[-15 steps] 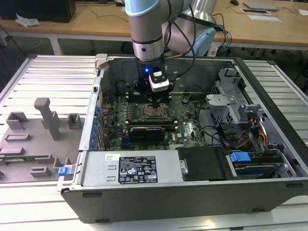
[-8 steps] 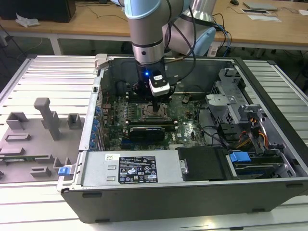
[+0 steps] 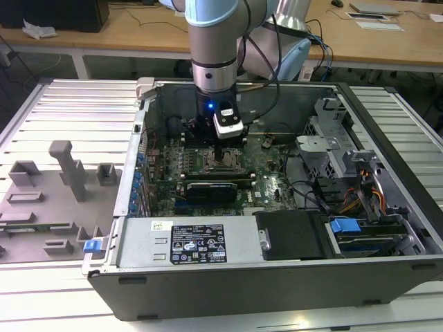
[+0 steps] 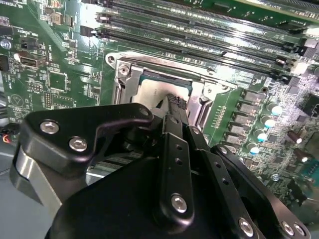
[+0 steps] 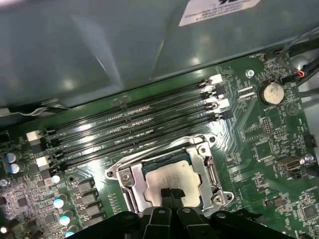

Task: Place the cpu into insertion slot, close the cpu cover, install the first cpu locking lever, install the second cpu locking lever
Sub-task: 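Install the first cpu locking lever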

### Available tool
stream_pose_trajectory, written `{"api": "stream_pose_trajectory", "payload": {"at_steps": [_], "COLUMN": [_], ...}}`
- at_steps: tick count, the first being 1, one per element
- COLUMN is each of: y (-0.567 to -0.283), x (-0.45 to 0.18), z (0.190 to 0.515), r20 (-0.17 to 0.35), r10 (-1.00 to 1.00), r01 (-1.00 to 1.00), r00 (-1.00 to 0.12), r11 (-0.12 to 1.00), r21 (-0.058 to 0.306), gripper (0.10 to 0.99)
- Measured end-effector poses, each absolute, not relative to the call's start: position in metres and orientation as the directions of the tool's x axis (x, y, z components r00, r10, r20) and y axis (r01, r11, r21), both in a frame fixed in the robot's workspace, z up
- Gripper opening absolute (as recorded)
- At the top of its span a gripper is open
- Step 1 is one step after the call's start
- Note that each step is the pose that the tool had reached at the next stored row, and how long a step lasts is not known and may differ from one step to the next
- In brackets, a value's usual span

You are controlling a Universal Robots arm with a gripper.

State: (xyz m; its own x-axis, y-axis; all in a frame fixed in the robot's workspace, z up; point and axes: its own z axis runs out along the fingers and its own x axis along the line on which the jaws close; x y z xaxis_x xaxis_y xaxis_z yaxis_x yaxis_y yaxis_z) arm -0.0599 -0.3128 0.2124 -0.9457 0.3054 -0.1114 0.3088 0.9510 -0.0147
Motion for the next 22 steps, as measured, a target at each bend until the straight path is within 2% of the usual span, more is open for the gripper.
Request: {"api": "stream_pose_trajectory", "payload": {"at_steps": [6,8,13,22], "y": [-0.313,-0.313,-0.313,-0.313], "x": [-0.054,-0.054,-0.054,-0.054], "z": [0.212,0.213,0.235,0.239], "r20": [-0.110,-0.112,-0.115,-0.115], "r10": [0.228,0.203,0.200,0.200], "r01": [0.231,0.207,0.206,0.206], "r00": [-0.967,-0.973,-0.973,-0.973], "r11": [0.973,0.978,0.978,0.978], "r21": [-0.015,-0.025,-0.038,-0.039], "gripper": [0.106,0.106,0.106,0.106]}}
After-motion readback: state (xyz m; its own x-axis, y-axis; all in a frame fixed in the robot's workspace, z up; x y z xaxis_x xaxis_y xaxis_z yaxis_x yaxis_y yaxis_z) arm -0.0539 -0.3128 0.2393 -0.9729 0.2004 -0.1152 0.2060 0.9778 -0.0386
